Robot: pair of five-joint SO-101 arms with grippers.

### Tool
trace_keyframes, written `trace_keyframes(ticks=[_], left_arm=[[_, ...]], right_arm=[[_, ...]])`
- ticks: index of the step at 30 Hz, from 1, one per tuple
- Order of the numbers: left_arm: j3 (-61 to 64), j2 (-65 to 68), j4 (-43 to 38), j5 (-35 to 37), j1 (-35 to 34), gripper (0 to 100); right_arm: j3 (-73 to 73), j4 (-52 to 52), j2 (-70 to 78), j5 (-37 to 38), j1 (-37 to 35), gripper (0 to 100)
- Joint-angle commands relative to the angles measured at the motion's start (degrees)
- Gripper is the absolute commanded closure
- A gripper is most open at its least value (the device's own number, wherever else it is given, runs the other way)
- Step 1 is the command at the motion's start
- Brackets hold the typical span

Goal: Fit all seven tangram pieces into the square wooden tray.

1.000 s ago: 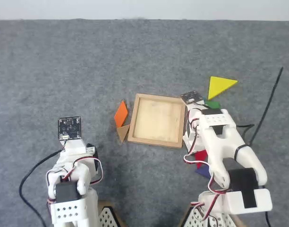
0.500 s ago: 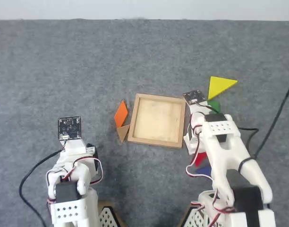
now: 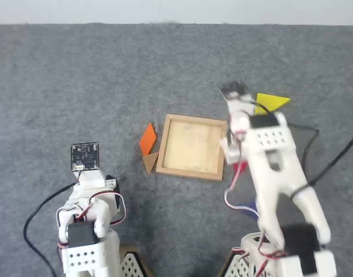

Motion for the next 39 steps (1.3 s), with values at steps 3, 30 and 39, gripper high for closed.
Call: trace_keyframes(ticks=[3,30,39], left_arm=[[-0.7,-1.1,0.3,0.5,-0.3,94],[-0.7,-1.1,0.3,0.5,-0.3,94],[-0.7,-1.1,0.3,0.5,-0.3,94]], right_arm=[[-24.4,6.2,15.4,-6.8,-12.5,77.9],[-37.1,-3.0,36.3,-22.5,-24.4,77.5],[-37.7,-5.5,40.1,-32.2,-24.6,77.5]])
